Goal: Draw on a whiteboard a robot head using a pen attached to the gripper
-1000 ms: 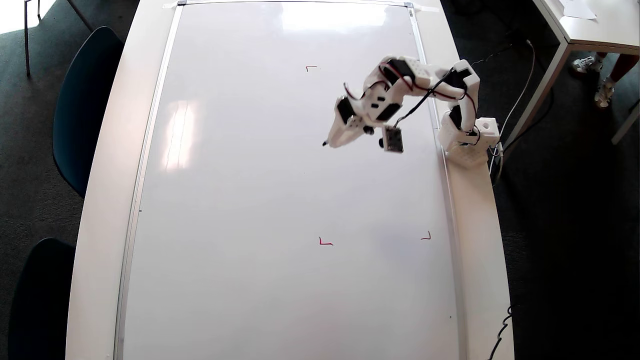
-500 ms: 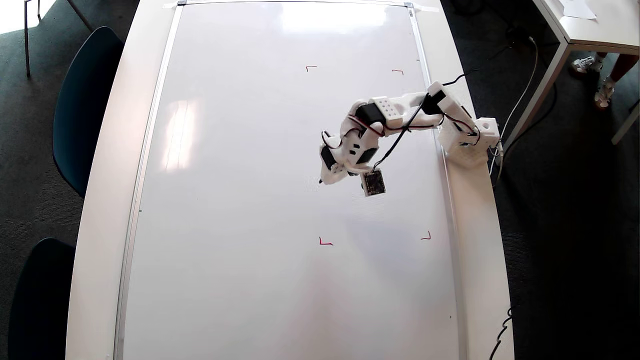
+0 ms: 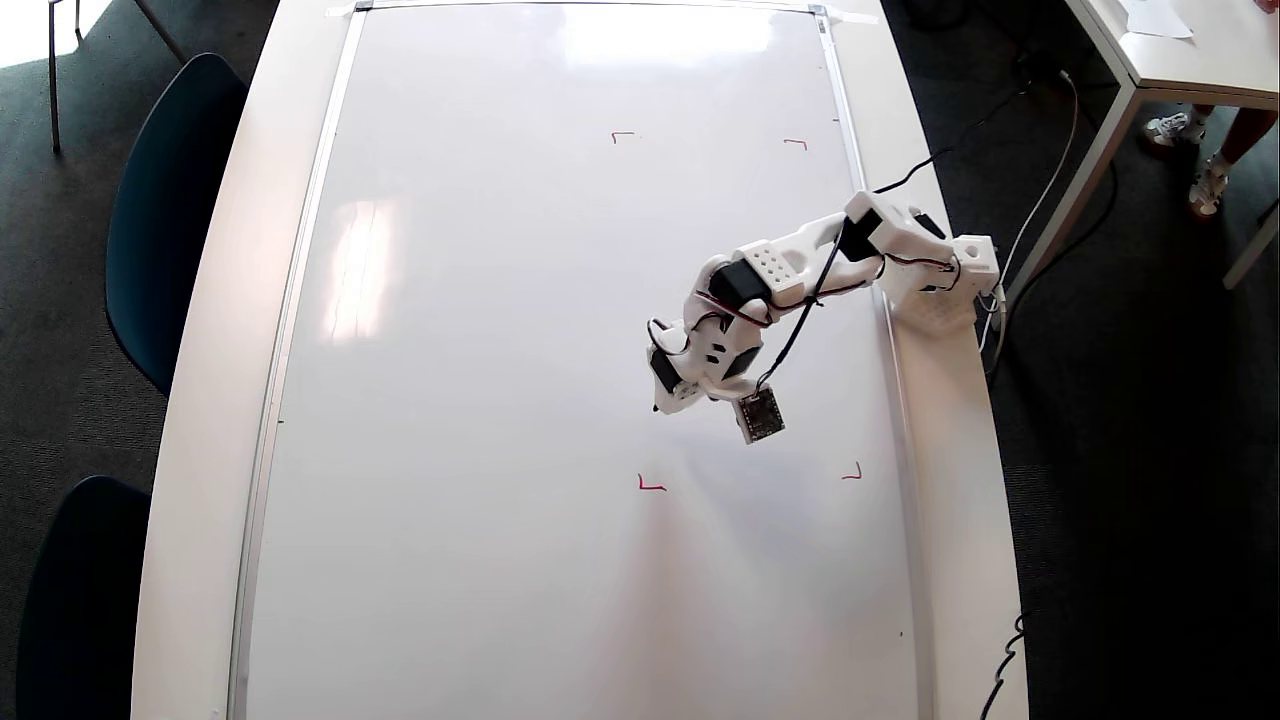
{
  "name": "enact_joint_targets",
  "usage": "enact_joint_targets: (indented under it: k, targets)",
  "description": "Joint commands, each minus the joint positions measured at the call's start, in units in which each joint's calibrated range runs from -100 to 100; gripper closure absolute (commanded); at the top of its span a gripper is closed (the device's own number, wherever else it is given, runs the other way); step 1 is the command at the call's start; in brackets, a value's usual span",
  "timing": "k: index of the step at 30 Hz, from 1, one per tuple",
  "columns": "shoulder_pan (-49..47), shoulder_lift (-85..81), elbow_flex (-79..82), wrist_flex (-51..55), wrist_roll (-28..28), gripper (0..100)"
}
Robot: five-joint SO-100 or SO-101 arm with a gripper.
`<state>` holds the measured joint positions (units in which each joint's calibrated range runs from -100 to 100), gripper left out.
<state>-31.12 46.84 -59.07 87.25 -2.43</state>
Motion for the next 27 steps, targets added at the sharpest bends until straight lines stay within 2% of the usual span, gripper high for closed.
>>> enact_joint_targets:
  k: [1,22,27]
  targets:
    - [-1.0,0.5,-0.9,0.1,-0.4,99]
    - [-2.4,1.6,5.9,0.4,-0.2,99]
    - [-3.0,-4.6,15.2,0.0,0.0,99]
